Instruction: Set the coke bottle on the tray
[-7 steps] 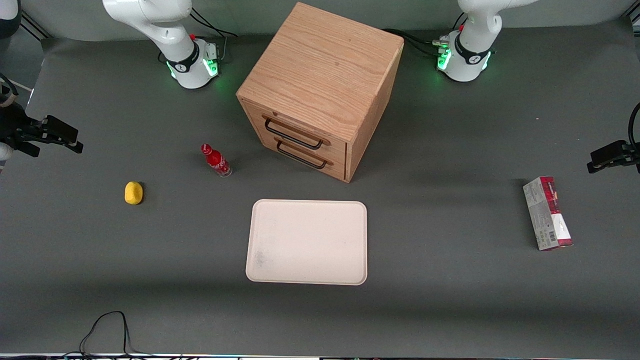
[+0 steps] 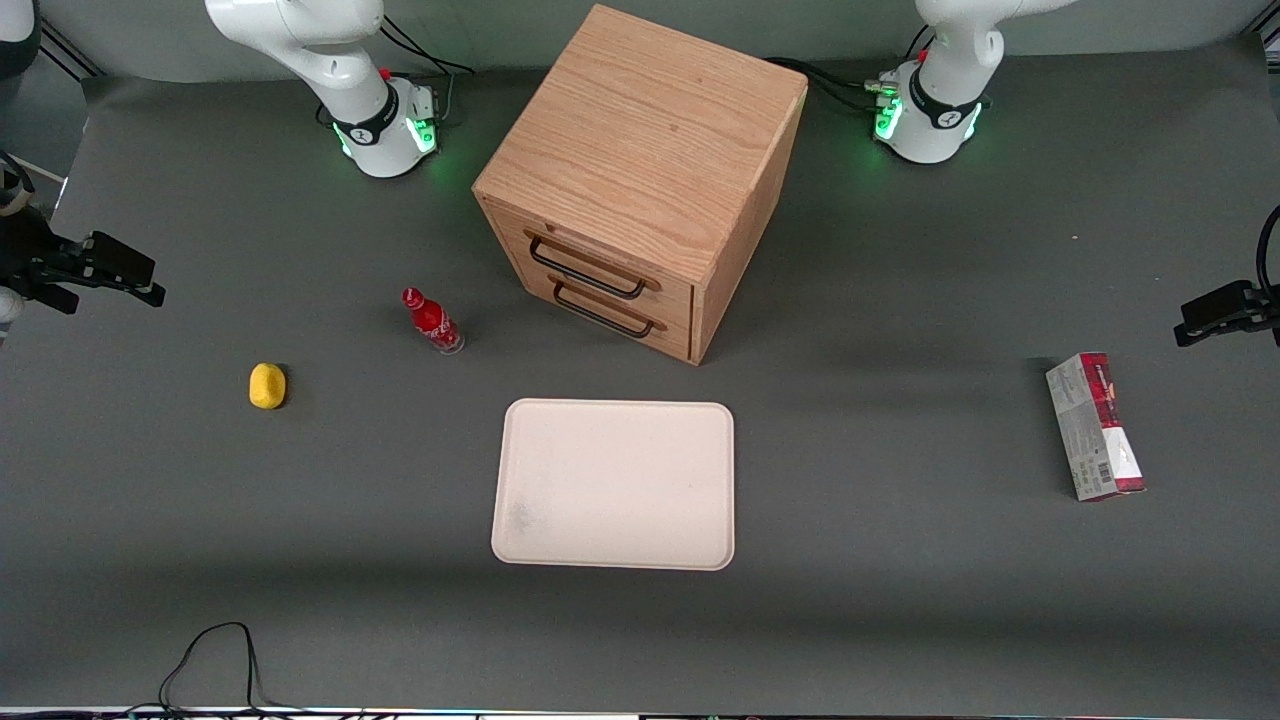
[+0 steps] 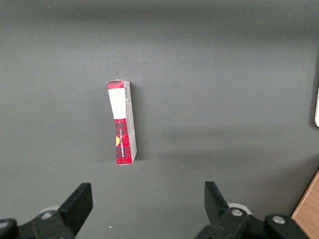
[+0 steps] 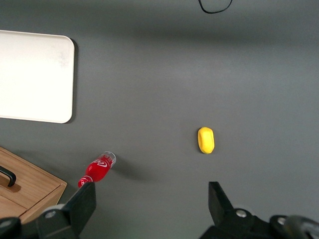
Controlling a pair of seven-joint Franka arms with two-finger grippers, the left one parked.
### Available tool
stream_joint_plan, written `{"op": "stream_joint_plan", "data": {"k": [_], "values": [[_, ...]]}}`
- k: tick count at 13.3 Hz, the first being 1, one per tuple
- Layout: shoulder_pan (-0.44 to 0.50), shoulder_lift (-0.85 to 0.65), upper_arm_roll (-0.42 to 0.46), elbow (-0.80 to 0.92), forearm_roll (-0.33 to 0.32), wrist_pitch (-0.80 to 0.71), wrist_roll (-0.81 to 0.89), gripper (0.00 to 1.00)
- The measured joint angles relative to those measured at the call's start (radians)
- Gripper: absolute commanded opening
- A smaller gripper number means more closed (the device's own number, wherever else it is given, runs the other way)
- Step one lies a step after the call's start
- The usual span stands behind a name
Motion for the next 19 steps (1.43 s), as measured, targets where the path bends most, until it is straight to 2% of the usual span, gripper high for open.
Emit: {"op": "stream_joint_plan", "data": {"k": [10,13,19], "values": [[0.013,-0.011,0.009,-0.018,0.002,-0.029,0.005,1.00],[0.089,-0.034,0.014,-0.057,0.003,-0.026,0.072,1.00],[0.298,-0.063,0.022,-0.160,0.003,0.028,0.269,1.00]]}}
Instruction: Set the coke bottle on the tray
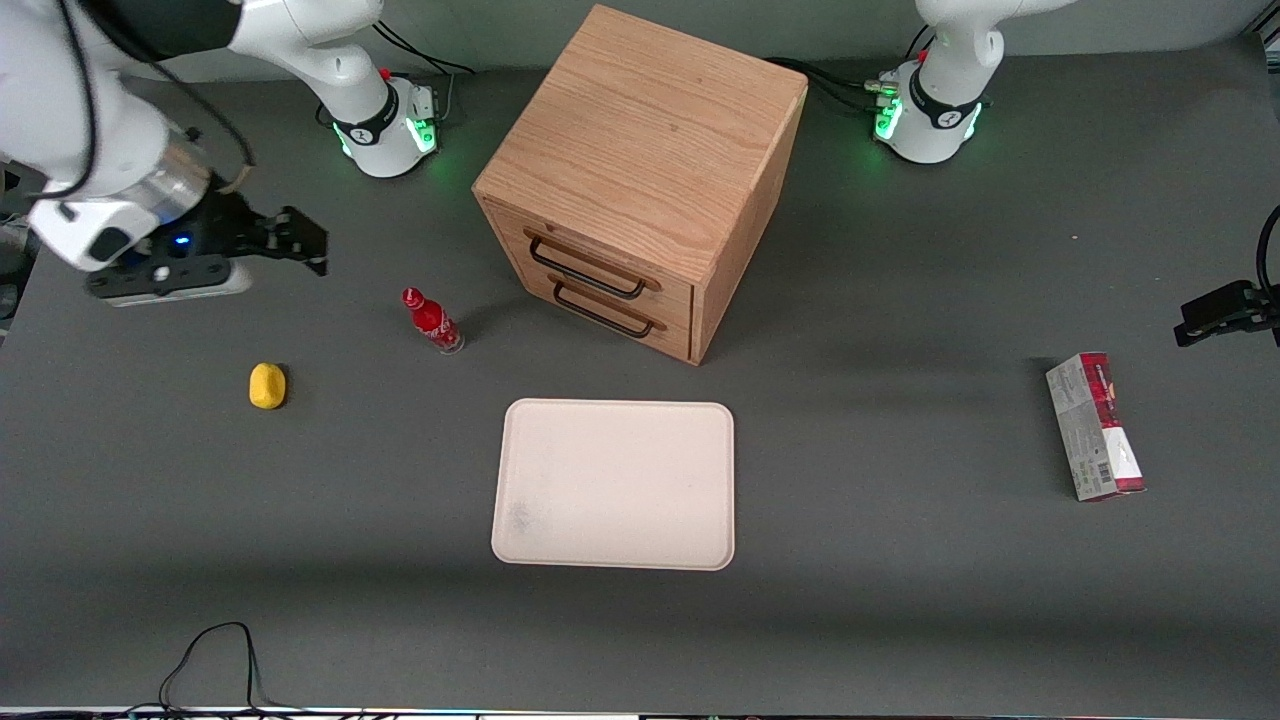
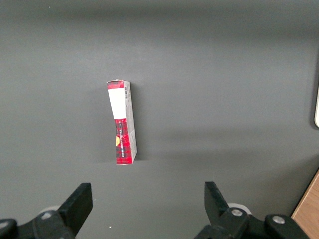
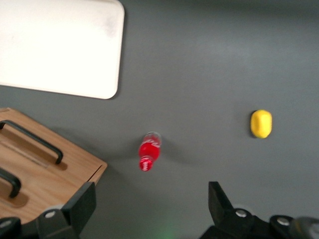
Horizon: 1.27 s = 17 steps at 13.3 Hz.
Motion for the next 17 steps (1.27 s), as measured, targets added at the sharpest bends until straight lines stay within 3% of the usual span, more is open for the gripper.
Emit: {"op": "stream_joint_plan", "data": {"k": [10,17], "values": [[0.100,-0.269,0.000,-0.322,0.000,0.045,0.043,1.00],[0.108,-0.286,-0.008,-0.426,0.000,0.135,0.047,1.00]]}}
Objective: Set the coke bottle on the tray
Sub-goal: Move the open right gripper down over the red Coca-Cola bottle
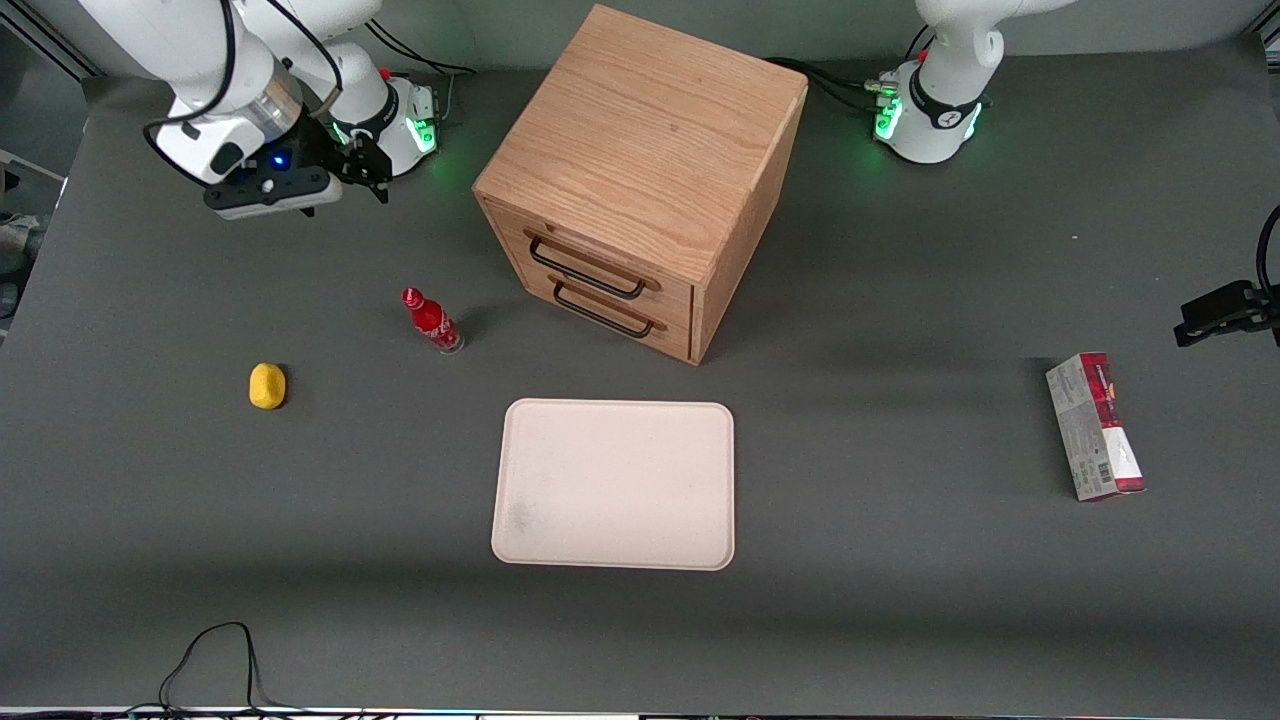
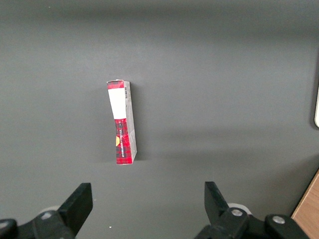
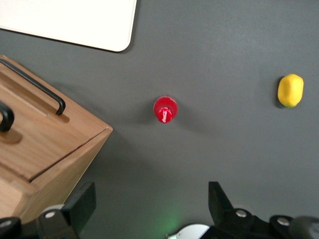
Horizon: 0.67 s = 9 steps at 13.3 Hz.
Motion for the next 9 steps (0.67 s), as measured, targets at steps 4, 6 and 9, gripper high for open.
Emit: {"op": "stream_joint_plan", "data": {"k": [4,6,9], "values": [[0.000,0.053,-0.008,-0.130,0.000,0.186,0.000,1.00],[0.000,0.078,-0.010,-0.211,0.000,0.308,0.002,1.00],[-0.001,0.127,-0.037,-0.295,0.000,0.429,0.009,1.00]]}}
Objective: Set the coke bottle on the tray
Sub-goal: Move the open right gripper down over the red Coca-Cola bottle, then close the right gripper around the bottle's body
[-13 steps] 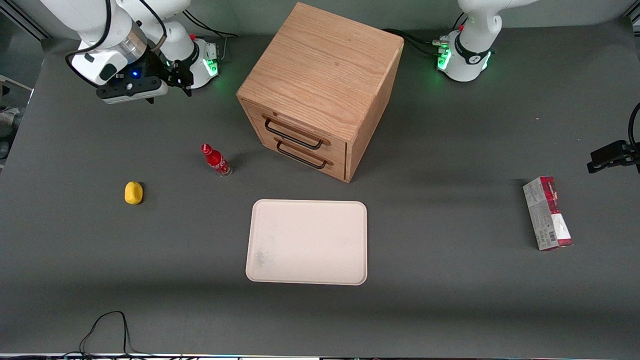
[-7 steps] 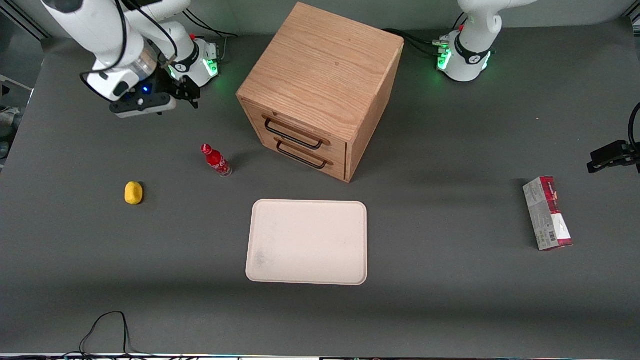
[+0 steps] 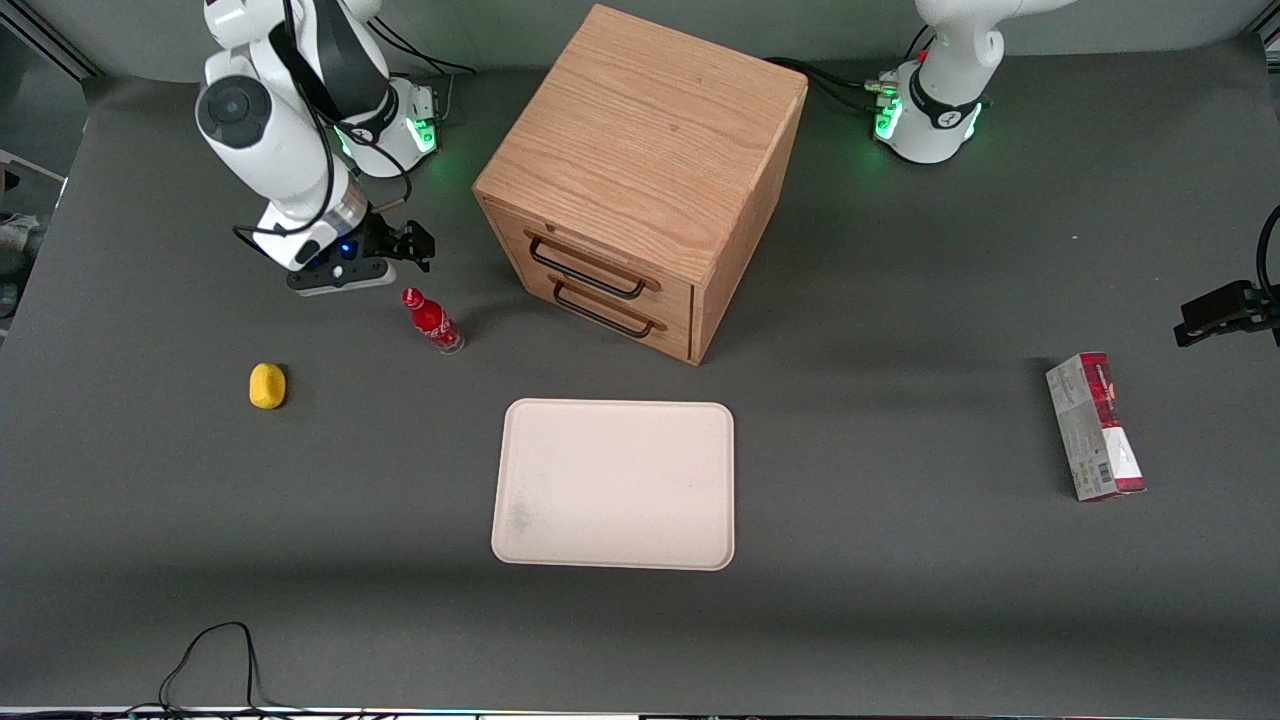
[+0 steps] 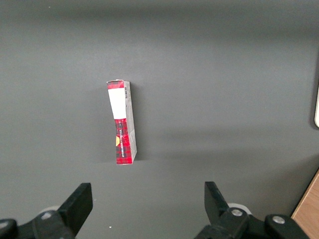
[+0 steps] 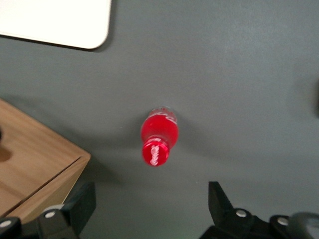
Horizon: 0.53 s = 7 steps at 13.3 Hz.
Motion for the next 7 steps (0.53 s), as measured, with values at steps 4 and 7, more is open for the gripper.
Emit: {"op": "stream_joint_plan", "data": {"k": [4,7], "values": [[0.000,0.094,-0.015,-0.037,0.000,0.124,0.019,1.00],[0.001,0.135,-0.015,-0.039,0.000,0.164,0.033,1.00]]}}
